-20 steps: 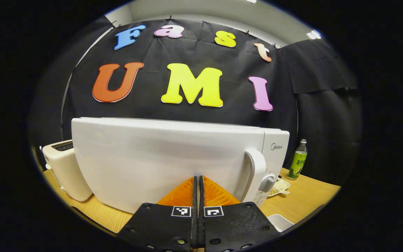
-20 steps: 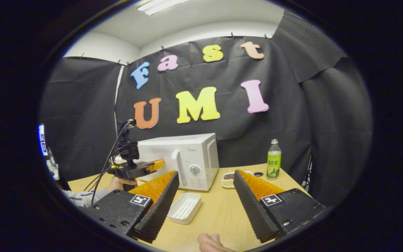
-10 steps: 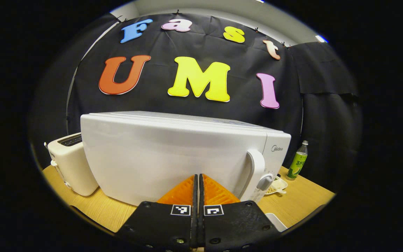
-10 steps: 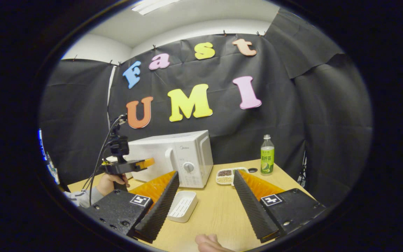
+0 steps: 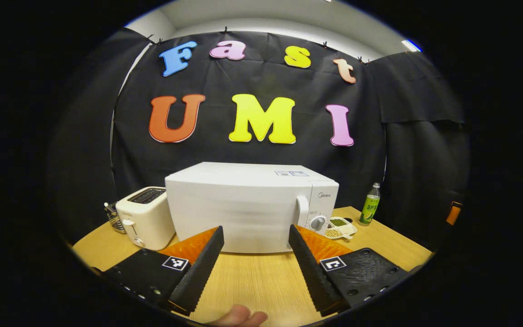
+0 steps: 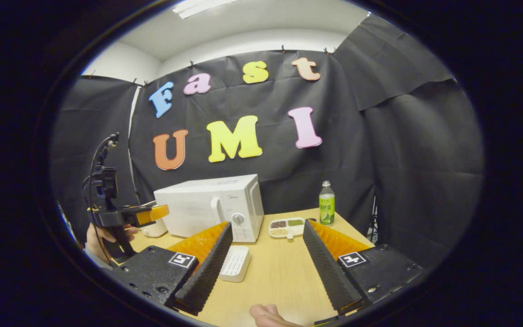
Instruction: Open the microwave oven with the left hand, put the food in, and close the microwave oven.
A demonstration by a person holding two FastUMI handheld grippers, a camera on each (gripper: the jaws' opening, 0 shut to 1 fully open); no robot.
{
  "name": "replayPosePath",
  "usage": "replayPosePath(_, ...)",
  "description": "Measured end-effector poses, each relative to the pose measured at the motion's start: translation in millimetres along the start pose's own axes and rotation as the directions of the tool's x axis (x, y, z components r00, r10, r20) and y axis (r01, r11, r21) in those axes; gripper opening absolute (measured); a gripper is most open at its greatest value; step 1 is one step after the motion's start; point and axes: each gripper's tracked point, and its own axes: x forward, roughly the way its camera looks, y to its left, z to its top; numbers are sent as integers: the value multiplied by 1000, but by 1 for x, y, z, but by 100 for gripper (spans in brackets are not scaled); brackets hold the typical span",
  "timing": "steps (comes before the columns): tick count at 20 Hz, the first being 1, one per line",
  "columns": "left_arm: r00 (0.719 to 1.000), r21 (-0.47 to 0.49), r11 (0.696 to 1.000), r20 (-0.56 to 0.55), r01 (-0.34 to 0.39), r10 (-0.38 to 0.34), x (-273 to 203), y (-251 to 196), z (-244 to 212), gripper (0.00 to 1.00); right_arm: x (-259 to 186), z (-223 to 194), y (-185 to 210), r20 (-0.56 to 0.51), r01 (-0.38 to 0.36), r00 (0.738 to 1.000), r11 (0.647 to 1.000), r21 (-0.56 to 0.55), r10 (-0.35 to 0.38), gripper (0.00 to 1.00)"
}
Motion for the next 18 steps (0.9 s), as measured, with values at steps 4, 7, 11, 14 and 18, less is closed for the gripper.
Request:
replayPosePath(4, 999, 11, 1000, 35, -15, 15, -70, 8, 29, 97, -30, 22, 2, 23, 38, 999, 999, -3, -38, 99)
replayPosePath(7, 999, 5, 1000, 30, -21, 21, -119, 9, 43, 97, -49, 40, 6, 43, 66, 997, 998, -16, -66, 99)
replayPosePath(11, 997, 0, 999, 69, -44, 44, -185, 20, 74, 96, -64, 57, 9, 42, 115, 993, 993, 2, -115, 99)
replayPosePath(14, 995, -14, 998, 80, -60, 61, -221, 26, 82, 96, -68, 63, 27, 20, 97, 995, 995, 38, -98, 92)
replayPosePath(18, 987, -3, 995, 125, -100, 99, -267, 40, 86, 96, -74, 69, 52, 23, 55, 998, 998, 18, -55, 92)
